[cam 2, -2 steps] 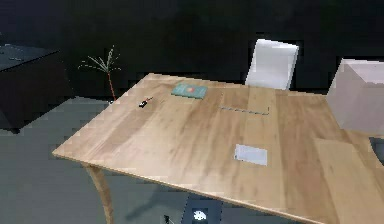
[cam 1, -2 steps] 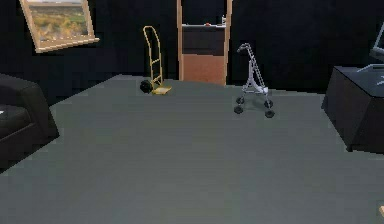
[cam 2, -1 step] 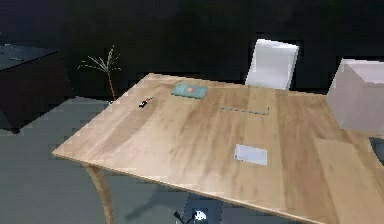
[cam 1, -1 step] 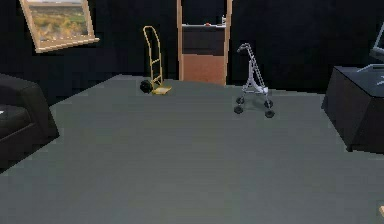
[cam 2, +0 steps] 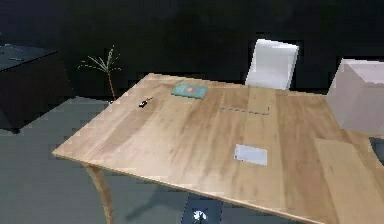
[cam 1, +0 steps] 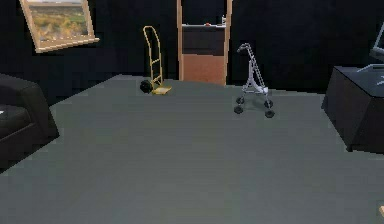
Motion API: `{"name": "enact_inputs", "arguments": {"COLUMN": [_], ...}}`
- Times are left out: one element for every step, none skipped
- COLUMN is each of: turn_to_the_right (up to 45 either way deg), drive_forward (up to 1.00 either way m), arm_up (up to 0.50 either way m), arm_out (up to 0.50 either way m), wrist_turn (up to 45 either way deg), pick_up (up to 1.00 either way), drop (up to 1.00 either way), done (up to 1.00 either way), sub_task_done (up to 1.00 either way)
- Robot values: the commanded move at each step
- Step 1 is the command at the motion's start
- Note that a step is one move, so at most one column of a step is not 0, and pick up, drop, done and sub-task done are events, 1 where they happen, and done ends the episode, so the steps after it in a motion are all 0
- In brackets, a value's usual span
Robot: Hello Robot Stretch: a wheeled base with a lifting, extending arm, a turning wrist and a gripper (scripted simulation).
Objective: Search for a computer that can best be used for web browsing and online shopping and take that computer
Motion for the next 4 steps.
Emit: {"name": "enact_inputs", "arguments": {"turn_to_the_right": [0.0, 0.0, 0.0, 0.0], "drive_forward": [0.00, 0.00, 0.00, 0.00], "arm_up": [-0.30, 0.00, 0.10, 0.00], "arm_out": [0.00, 0.00, 0.00, 0.00], "wrist_turn": [0.0, 0.0, 0.0, 0.0], "pick_up": [0.00, 1.00, 0.00, 0.00], "drop": [0.00, 0.00, 0.00, 0.00], "done": [0.00, 0.00, 0.00, 1.00], "sub_task_done": [0.00, 0.00, 0.00, 0.00]}}
